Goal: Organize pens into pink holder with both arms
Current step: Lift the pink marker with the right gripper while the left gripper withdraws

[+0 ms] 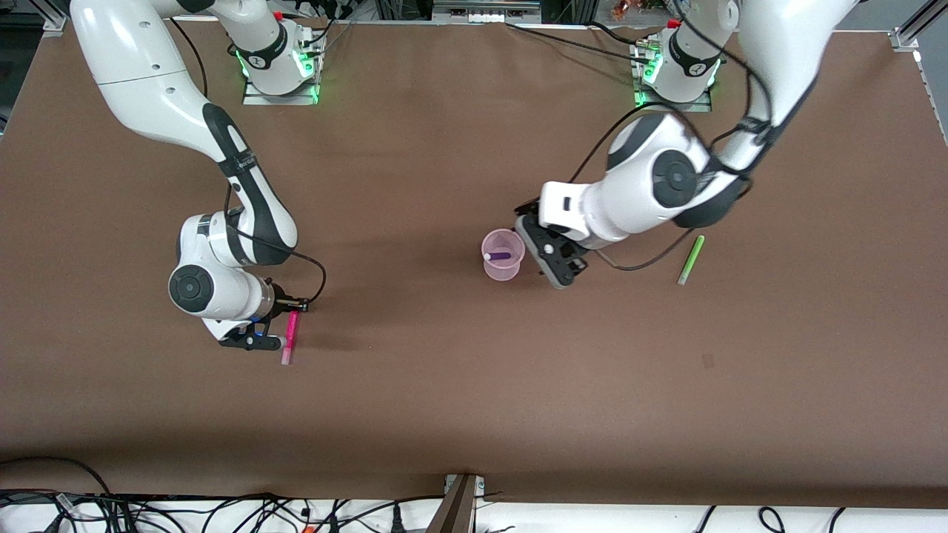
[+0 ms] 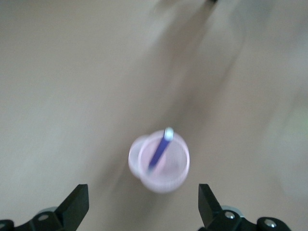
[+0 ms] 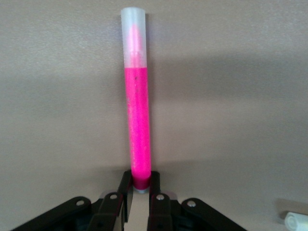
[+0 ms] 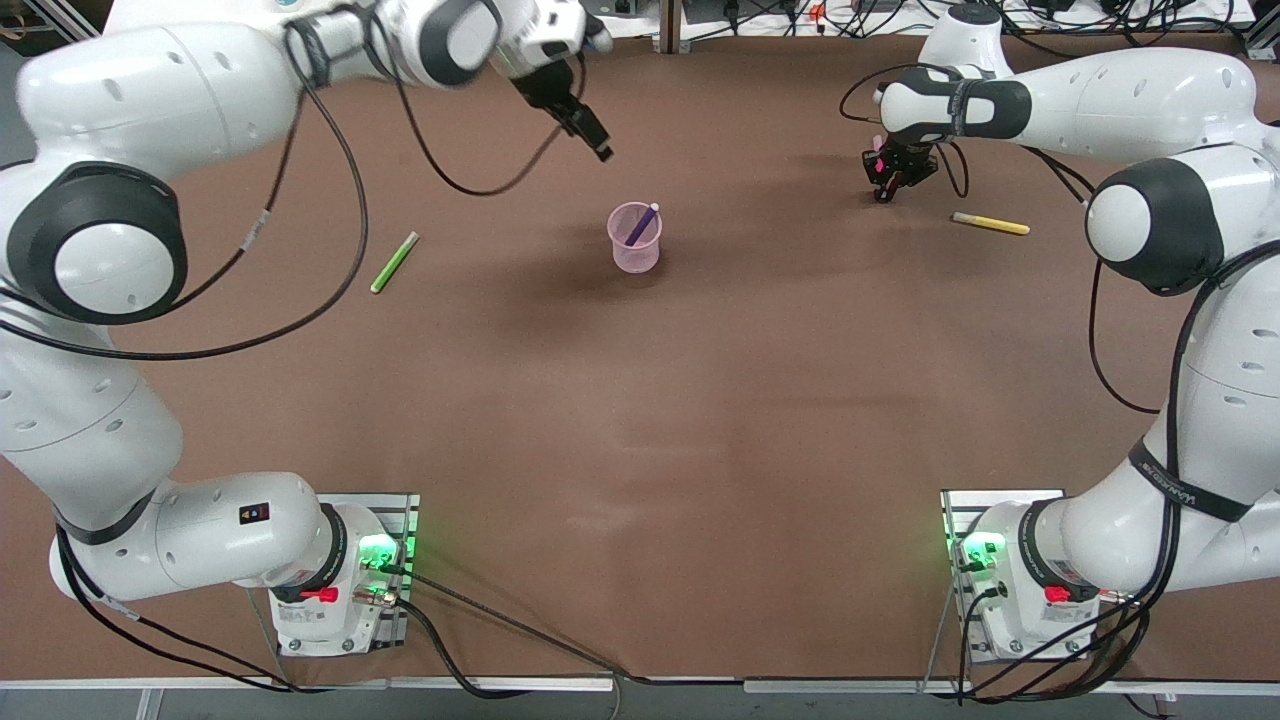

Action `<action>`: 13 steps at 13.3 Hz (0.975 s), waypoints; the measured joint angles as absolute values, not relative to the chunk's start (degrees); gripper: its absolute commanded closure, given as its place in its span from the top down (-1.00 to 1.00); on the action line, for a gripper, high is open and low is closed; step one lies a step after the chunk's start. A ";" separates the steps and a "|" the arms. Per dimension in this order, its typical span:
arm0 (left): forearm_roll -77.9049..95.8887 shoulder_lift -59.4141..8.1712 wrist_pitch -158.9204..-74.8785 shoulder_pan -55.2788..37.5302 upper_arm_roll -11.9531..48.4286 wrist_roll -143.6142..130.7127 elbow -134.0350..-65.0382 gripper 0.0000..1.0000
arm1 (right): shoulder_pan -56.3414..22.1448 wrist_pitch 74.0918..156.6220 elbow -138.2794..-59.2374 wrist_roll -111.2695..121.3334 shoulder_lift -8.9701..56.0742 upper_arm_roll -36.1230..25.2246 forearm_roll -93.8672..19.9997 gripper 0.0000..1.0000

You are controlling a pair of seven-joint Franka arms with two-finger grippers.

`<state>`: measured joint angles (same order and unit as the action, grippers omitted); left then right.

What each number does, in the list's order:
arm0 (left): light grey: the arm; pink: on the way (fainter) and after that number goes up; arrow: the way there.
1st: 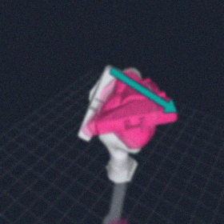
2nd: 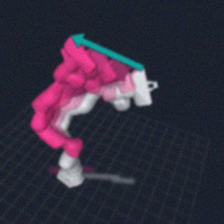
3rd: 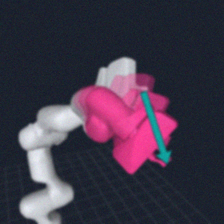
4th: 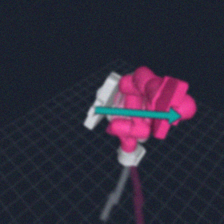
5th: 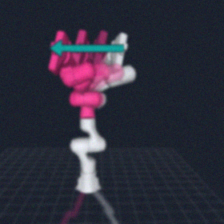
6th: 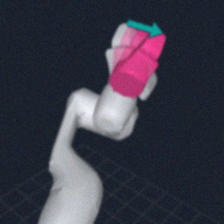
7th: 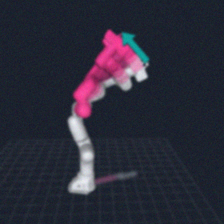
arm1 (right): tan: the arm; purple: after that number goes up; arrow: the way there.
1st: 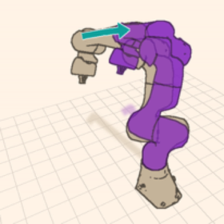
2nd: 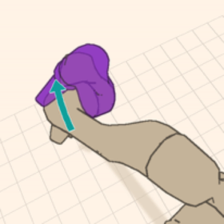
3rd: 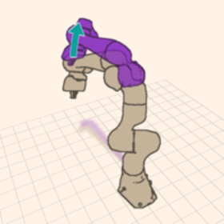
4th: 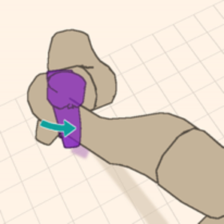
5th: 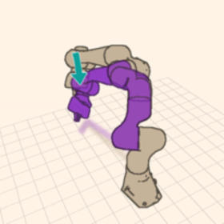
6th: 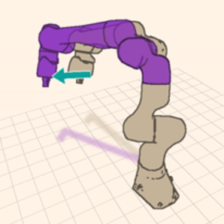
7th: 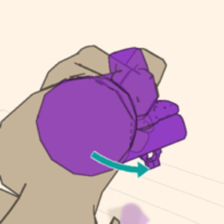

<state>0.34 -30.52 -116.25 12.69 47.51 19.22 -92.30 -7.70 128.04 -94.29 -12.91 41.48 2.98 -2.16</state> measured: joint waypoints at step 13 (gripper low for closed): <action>-22.46 -23.68 -78.44 25.00 46.47 8.27 -72.63 1.00 | -16.77 101.51 -79.51 -40.16 38.88 3.79 -29.92 -1.00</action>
